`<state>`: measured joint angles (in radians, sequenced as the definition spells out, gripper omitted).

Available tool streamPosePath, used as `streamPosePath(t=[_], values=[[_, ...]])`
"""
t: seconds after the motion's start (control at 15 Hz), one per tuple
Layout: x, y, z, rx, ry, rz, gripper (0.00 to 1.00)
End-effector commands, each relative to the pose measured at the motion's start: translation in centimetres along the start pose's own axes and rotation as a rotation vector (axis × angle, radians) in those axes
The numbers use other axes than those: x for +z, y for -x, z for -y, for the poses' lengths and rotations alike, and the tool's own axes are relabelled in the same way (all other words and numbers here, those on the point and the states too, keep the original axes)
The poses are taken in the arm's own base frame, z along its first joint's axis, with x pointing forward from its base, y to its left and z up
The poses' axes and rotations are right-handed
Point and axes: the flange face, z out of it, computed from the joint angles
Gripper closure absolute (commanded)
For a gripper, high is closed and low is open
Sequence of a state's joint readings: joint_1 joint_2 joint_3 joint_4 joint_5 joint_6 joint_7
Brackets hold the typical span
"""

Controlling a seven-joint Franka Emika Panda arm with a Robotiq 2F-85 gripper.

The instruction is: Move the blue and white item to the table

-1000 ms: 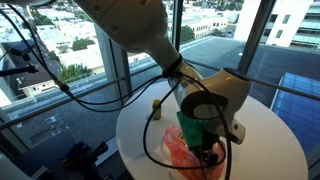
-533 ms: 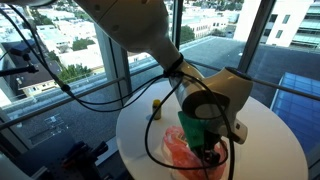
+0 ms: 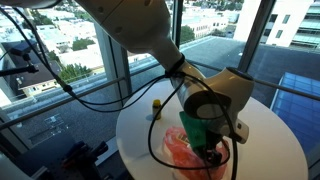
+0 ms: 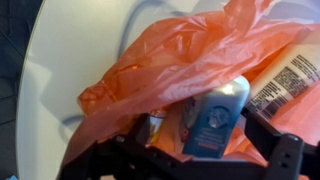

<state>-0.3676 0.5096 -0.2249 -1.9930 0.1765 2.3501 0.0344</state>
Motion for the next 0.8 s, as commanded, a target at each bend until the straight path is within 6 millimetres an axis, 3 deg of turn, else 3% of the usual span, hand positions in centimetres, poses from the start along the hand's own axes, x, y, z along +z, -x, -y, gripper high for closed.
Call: streamPosePath(t=[0.0,0.33,0.4,0.47,0.6,0.73], values=[[0.21,-1.23,-0.48,-0.004,-0.027,-0.009,0.0],[0.37,-1.55,-0.71,0.004,-0.03,-0.009,0.0],[0.37,-1.56,-0.75,0.007,-0.027,-0.009,0.06],[0.38,-1.57,-0.77,0.008,-0.027,-0.009,0.27],[0.39,-1.59,-0.81,0.011,-0.024,-0.009,0.31],[0.3,-1.54,-0.8,0.012,-0.022,-0.01,0.47]])
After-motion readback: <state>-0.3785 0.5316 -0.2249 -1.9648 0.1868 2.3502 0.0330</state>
